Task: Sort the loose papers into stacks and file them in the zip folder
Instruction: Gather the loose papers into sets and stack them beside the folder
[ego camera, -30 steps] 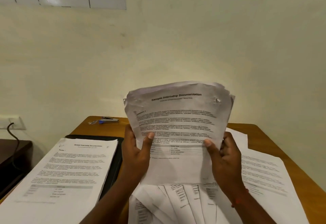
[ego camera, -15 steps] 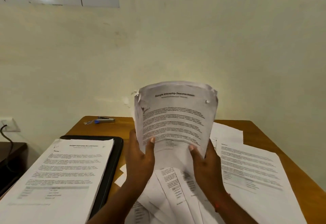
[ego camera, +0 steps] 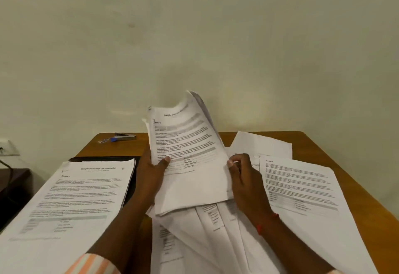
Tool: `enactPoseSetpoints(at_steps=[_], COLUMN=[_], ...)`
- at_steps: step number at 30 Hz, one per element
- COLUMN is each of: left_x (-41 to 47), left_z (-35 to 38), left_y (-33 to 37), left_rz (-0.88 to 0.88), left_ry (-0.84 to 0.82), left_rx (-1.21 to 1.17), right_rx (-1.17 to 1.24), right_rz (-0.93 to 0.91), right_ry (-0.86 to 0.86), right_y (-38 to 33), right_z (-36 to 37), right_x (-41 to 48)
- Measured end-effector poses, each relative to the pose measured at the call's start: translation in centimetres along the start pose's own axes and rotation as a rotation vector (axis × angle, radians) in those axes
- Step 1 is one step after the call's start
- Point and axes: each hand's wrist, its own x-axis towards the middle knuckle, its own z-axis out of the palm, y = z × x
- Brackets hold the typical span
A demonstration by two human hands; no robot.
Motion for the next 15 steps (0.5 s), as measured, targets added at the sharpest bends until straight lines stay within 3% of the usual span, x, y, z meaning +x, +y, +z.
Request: enactPoseSetpoints(at_steps=[4, 8, 12, 15], left_x=[1.0, 1.5, 1.6, 1.9], left_z=[-0.3, -0.3, -0.3, -0.2], left_y=[-2.0, -3.2, -3.6, -3.9], left_rz=[-0.167, -0.241, -0.265, -0.270], left_ry=[0.008, -0.043, -0.053, -0.037], left_rx=[-0.018, -0.033, -0.016, -0.018], right_rx=[-0.359, -0.572, -0.759, -0.815], right_rz=[0.065, 0.245, 0.302, 0.346], right_ry=[-0.023, -0.276, -0.528, -0.564], right_y=[3.4, 7.4, 10.4, 14.3], right_z=[-2.0, -3.6, -3.9, -3.1], right_x=[3.2, 11.0, 17.0, 21.6])
